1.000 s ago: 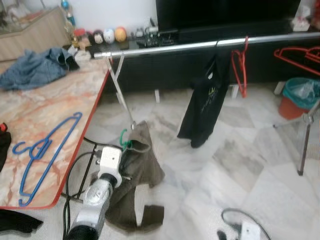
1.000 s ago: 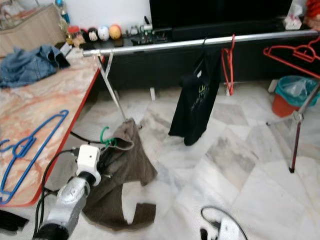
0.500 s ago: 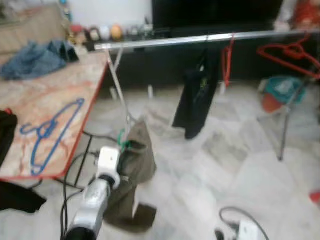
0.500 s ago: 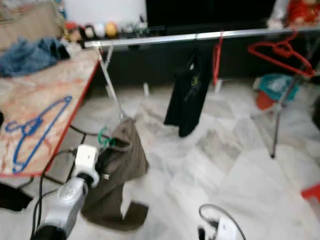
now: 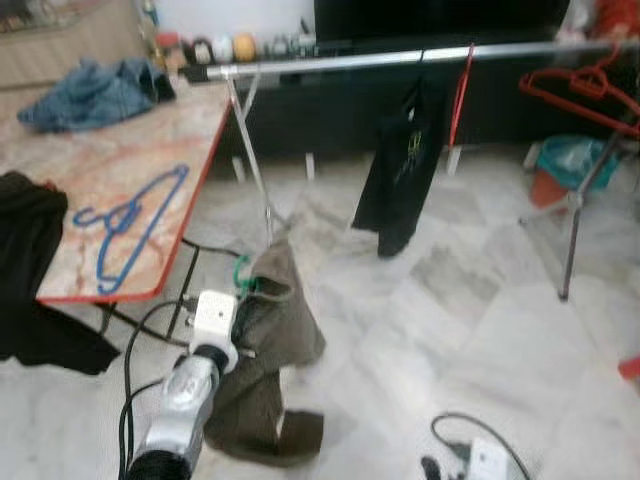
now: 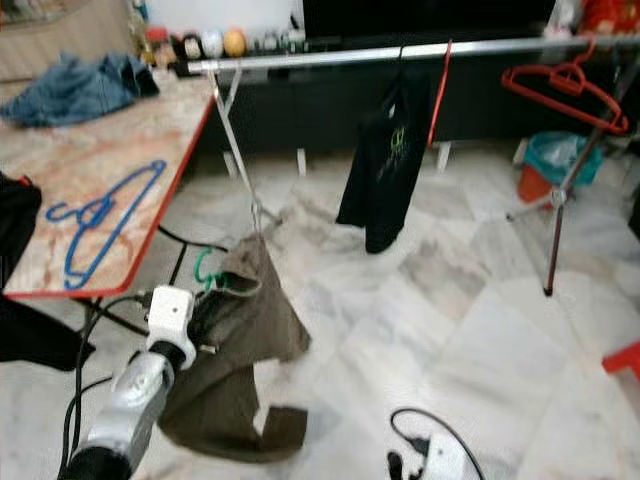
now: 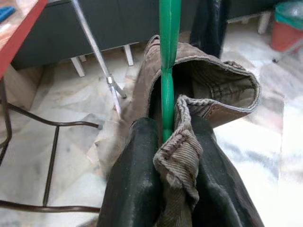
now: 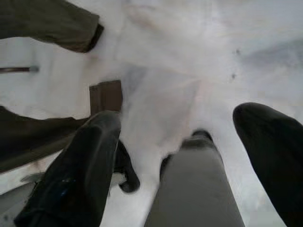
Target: Hang hanger
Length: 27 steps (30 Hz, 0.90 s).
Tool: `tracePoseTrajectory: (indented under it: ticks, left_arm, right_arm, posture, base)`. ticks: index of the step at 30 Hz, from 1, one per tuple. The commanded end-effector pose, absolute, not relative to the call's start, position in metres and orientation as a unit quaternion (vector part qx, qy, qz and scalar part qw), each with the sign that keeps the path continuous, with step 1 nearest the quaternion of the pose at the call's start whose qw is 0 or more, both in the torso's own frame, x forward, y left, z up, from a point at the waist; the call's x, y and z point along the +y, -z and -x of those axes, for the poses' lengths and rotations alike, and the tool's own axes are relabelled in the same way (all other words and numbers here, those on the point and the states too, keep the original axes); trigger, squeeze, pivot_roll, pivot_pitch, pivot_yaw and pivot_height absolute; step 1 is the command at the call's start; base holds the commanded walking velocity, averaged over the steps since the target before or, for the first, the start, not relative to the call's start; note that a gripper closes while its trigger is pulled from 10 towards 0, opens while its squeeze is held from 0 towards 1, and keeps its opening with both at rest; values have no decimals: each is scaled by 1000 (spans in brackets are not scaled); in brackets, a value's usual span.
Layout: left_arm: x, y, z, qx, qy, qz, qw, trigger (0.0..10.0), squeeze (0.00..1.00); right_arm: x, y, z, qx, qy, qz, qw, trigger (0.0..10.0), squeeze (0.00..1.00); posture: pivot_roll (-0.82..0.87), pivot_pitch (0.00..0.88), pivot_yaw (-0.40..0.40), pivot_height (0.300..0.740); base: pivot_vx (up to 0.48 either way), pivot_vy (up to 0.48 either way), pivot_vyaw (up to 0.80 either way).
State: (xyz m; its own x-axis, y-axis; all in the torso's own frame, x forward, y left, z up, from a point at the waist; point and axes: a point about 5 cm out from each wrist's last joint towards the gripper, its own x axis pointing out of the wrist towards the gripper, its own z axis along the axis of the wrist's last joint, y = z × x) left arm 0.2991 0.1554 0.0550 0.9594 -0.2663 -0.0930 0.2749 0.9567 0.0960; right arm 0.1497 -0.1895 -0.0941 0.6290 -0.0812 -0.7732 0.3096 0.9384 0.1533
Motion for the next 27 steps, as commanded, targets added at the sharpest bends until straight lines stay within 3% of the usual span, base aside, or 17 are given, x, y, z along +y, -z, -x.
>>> tracePoseTrajectory:
  ticks: [1,8,23,26,27]
  left_arm:
    - [150,-65,-301,11,169,-81,982,10000,0]
    - [136,-69,-296,-11,273,-186,944,10000,0]
    - [128,-65,-290,-39,339,-309,888,10000,0]
    - [126,-63,-290,-41,347,-328,878,10000,0]
    - [125,-62,-290,-42,348,-332,876,10000,0]
  right_arm:
    - [-192,95,-147,421,110,-132,891,10000,0]
    - [-192,92,-153,410,70,-96,904,10000,0]
    - [-188,84,-163,374,-24,-43,926,10000,0]
    - [-182,80,-168,366,-111,22,924,10000,0]
    - [-184,63,-195,316,-159,44,934,10000,0]
  posture:
    - [-26,41,92,740]
    - [-22,39,90,740]
    - [-26,36,82,740]
    - [-29,31,83,740]
    - [-32,27,85,740]
  base:
    - [0,0,0]
    - [0,0,0]
    - [0,0,0]
    - [0,0,0]
    - [0,0,0]
